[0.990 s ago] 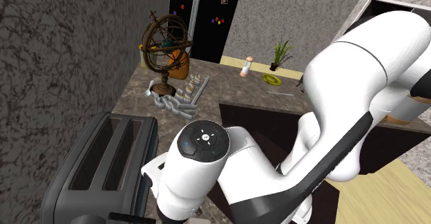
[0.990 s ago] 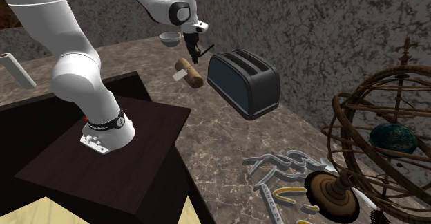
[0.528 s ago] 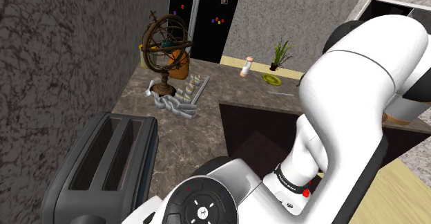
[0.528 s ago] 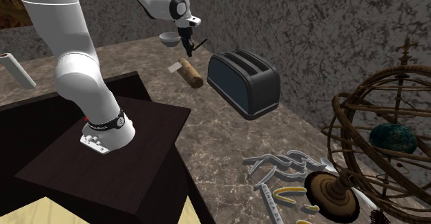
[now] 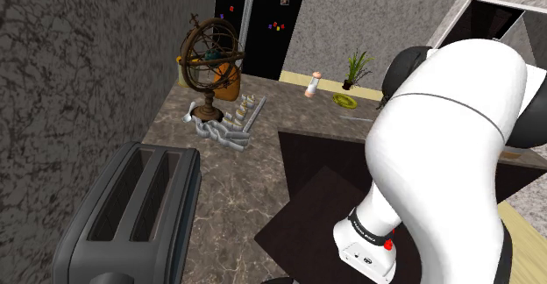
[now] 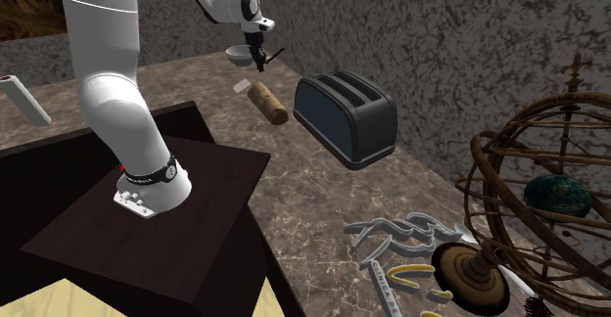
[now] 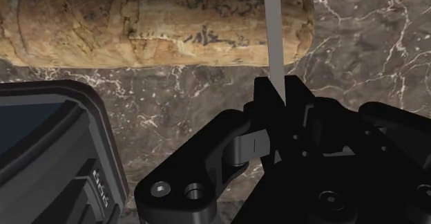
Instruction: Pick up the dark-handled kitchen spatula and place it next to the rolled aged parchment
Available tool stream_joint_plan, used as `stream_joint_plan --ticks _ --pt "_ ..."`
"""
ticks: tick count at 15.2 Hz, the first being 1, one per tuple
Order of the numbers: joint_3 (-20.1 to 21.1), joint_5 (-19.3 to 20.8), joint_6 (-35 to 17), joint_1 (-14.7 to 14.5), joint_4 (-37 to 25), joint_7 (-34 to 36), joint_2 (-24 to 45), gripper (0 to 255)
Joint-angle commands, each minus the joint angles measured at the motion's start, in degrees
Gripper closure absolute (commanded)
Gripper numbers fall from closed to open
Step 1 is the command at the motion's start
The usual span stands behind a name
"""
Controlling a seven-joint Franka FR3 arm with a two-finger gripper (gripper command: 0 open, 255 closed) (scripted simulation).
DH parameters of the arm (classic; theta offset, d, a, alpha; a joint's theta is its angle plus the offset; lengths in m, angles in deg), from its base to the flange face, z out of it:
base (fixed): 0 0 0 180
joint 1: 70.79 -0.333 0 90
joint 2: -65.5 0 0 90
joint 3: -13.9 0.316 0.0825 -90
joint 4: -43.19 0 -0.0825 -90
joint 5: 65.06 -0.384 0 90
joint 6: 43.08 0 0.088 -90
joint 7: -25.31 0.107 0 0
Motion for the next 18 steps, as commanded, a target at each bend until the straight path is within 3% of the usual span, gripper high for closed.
stream_joint_plan --ticks 1,10,13,14,18 --pt "-0.12 1.57 2.22 -2.79 -4.59 2.77 3.04 255" --pt "-2.17 6.96 12.78 -16.26 -29.23 10.42 18.85 255" --pt "-3.14 8.14 17.54 -21.44 -40.53 11.42 25.34 255" --pt "-3.68 8.65 20.40 -24.30 -47.41 11.54 29.14 255" --pt "-4.14 9.11 18.19 -24.31 -46.25 11.96 30.26 255"
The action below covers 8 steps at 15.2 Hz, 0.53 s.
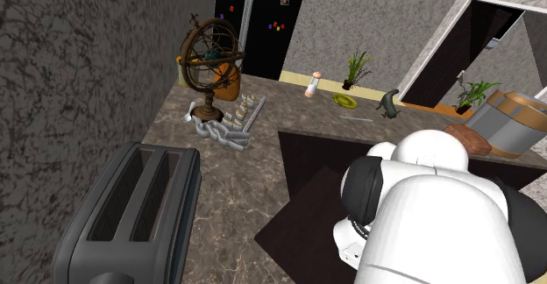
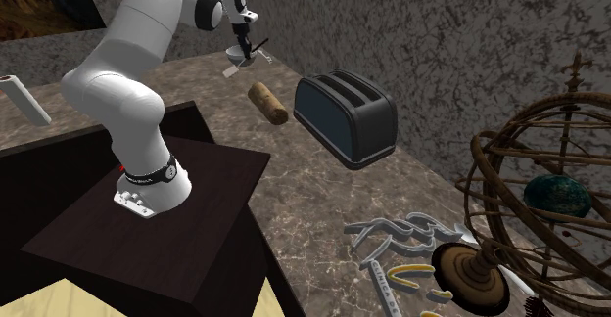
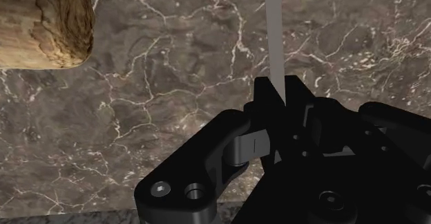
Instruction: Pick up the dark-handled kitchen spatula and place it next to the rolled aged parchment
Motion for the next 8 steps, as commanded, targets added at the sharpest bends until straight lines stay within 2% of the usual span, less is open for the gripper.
stream_joint_plan --ticks 1,8 --pt "-0.26 0.28 -0.90 -0.10 0.06 0.14 0.84 255" --pt "-1.07 1.25 -4.39 -0.29 1.20 0.84 3.30 255"
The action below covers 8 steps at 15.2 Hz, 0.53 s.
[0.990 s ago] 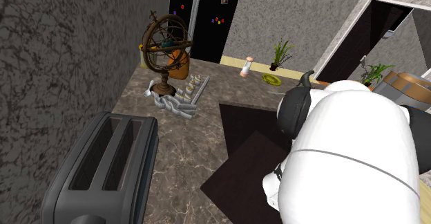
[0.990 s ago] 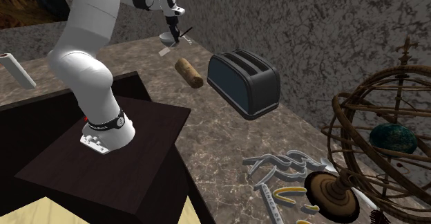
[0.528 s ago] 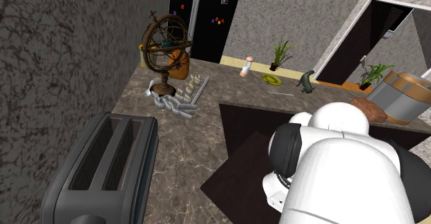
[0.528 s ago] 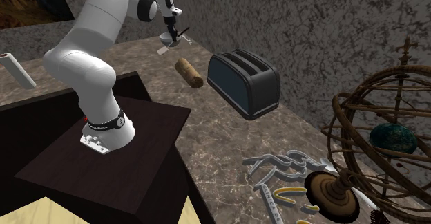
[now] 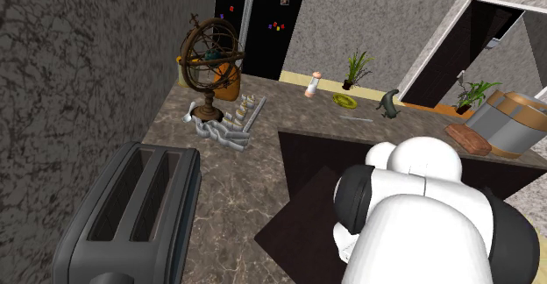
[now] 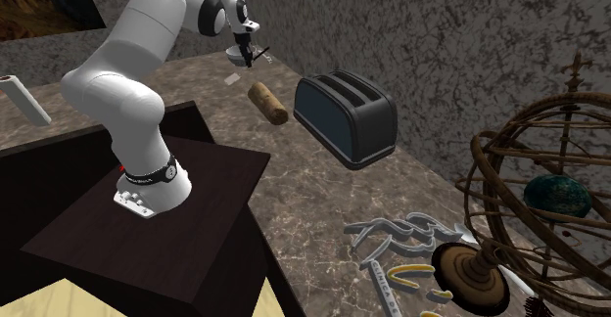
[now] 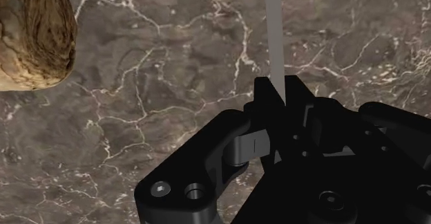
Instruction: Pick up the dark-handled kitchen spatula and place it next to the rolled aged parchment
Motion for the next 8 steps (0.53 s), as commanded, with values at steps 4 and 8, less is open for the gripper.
stream_joint_plan --ticks 4,8 --pt "-0.60 0.68 -2.40 -0.13 0.67 0.46 1.78 255" --pt "-1.14 1.23 -4.11 -0.41 0.61 0.78 3.55 255"
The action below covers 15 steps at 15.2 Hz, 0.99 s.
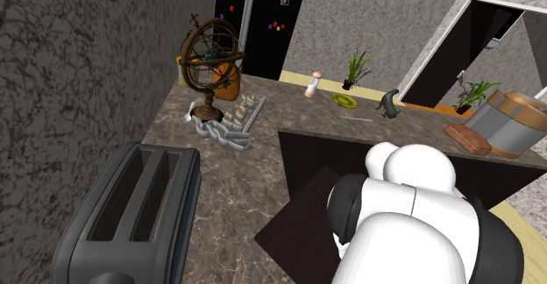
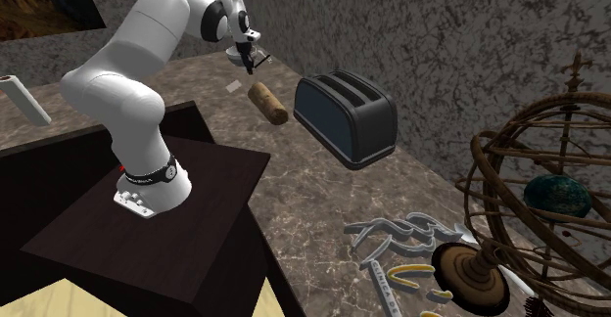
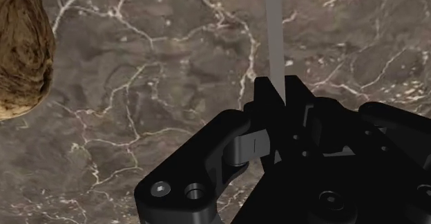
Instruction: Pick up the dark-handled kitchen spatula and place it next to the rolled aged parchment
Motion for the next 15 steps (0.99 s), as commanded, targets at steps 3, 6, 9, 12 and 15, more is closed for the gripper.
stream_joint_plan --ticks 3,6,9,12,15 --pt "-0.54 0.56 -1.90 -0.15 0.25 0.33 1.64 255" --pt "-0.97 0.94 -3.04 -0.43 -0.15 0.51 3.15 255" --pt "-1.40 1.31 -4.10 -0.74 -0.72 0.66 4.74 255" --pt "-1.43 1.34 -4.18 -0.76 -0.76 0.67 4.86 255" --pt "-1.43 1.34 -4.18 -0.76 -0.77 0.67 4.86 255"
